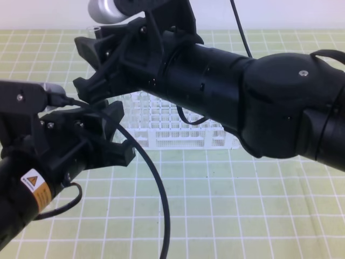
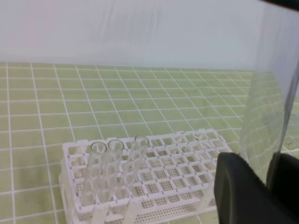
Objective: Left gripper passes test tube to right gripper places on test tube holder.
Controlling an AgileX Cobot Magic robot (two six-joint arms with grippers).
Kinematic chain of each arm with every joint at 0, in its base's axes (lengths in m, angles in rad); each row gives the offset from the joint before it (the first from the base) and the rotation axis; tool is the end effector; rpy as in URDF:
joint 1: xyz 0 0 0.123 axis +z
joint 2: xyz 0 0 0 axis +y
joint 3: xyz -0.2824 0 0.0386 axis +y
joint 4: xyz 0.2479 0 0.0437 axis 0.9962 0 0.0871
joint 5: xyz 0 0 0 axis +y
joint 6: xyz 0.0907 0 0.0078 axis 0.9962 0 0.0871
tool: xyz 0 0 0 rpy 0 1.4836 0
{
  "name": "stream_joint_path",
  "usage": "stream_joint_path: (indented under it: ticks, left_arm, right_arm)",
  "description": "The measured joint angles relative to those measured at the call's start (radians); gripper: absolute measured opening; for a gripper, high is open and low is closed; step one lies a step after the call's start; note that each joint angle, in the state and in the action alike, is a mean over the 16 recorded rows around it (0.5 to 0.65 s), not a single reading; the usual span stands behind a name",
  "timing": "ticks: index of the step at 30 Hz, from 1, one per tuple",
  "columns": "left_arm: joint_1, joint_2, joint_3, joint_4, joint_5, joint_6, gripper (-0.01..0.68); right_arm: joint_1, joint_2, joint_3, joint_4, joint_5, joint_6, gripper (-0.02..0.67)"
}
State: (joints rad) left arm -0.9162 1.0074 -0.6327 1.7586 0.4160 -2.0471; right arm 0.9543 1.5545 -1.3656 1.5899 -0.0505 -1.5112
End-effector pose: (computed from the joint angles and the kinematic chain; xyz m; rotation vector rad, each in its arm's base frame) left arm 0.1568 -0.1447 0.3153 0.2767 1.7643 -0.4993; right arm 0.2211 0.3043 0.3930 -0.6964 1.5805 0.7314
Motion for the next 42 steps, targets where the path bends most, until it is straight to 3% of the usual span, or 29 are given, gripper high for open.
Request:
stream_joint_path:
  ticks: [10,21,27,36,42]
  left_arm:
    - [0.000,0.001,0.000,-0.003,-0.010,-0.001,0.046]
    - [0.000,0.000,-0.001,0.001,-0.017,0.049,0.055]
    - [0.000,-0.001,-0.001,0.004,-0.015,0.083,0.145]
    - [0.000,-0.001,-0.001,0.011,0.012,0.091,0.391]
    - [0.000,-0.005,-0.001,0.009,0.035,0.100,0.500]
  right_arm:
    - [0.000,0.000,0.000,0.006,0.001,0.002,0.106]
    - [0.000,0.000,0.000,0.010,-0.004,0.006,0.100]
    - [0.000,0.000,0.000,0.010,-0.008,0.005,0.100]
    - [0.000,0.000,0.000,0.007,-0.027,0.001,0.100]
    - [0.000,-0.001,0.000,0.005,-0.064,-0.001,0.100]
